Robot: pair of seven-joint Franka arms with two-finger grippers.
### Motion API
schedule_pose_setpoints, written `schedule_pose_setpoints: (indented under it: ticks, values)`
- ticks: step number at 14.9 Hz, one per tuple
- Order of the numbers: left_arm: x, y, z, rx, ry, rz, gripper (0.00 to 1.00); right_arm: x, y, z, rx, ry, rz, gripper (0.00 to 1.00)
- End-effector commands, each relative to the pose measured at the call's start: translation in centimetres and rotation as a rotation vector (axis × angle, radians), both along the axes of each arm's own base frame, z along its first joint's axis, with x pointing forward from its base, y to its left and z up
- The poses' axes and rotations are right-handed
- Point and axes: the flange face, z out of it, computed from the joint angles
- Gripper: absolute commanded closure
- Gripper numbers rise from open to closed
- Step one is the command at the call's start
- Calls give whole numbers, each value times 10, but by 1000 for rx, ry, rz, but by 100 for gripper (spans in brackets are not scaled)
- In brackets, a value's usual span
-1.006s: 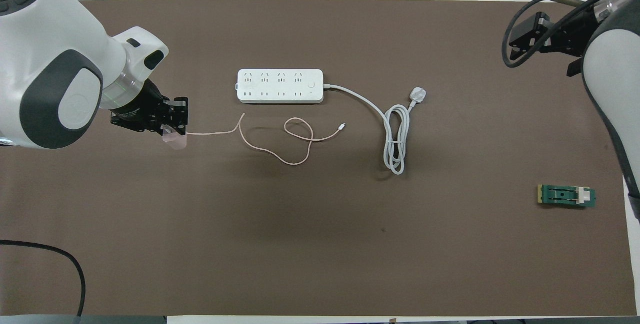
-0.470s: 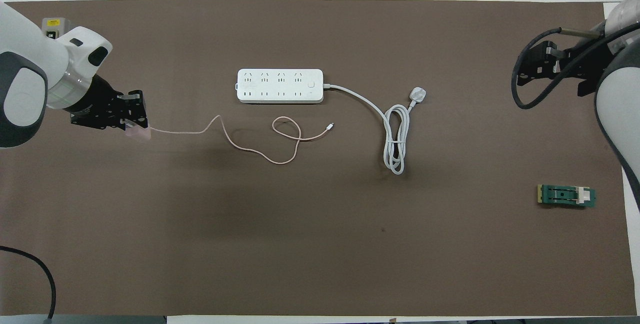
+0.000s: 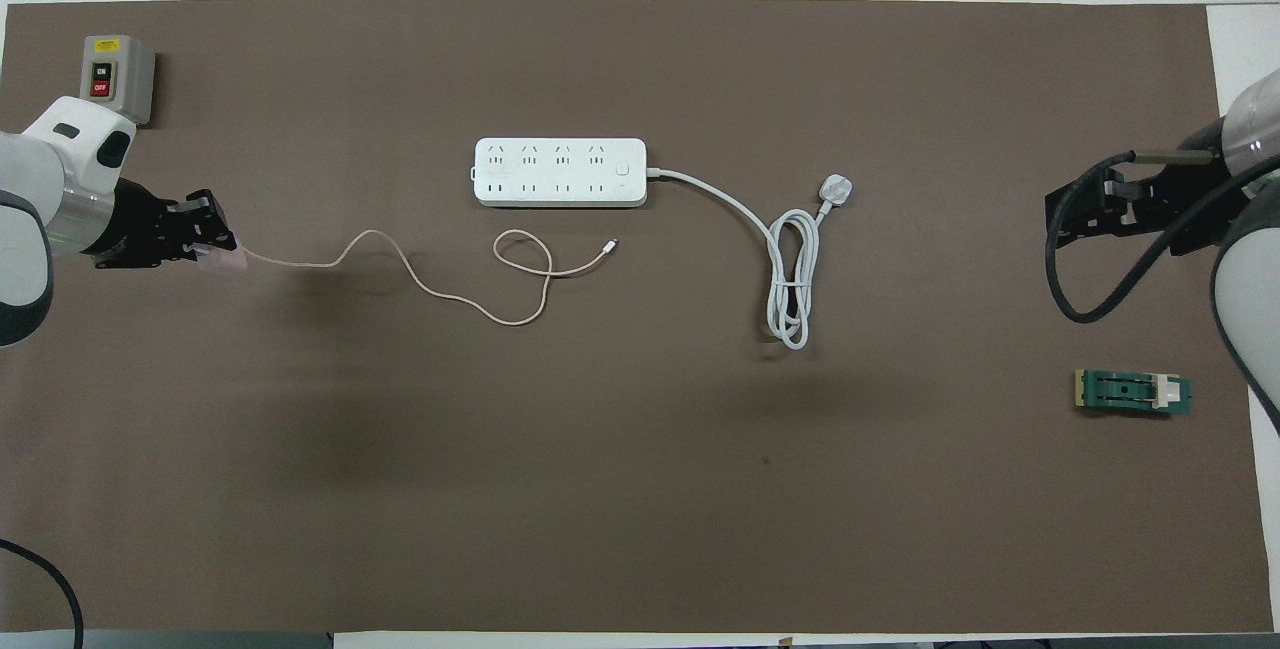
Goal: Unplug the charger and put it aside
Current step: 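Carry the pink charger with the left gripper toward the switch box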
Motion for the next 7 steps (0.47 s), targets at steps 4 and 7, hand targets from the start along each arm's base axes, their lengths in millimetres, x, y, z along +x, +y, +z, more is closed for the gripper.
schedule_pose_setpoints:
  ticks: [4, 7]
  values:
    - [-7, 17, 2, -12, -45, 202, 0, -10, -26, -4, -8, -48, 31, 0]
    - [-5, 9, 4, -12, -48, 188, 0, -12, -42, -7, -4, -37, -2, 0]
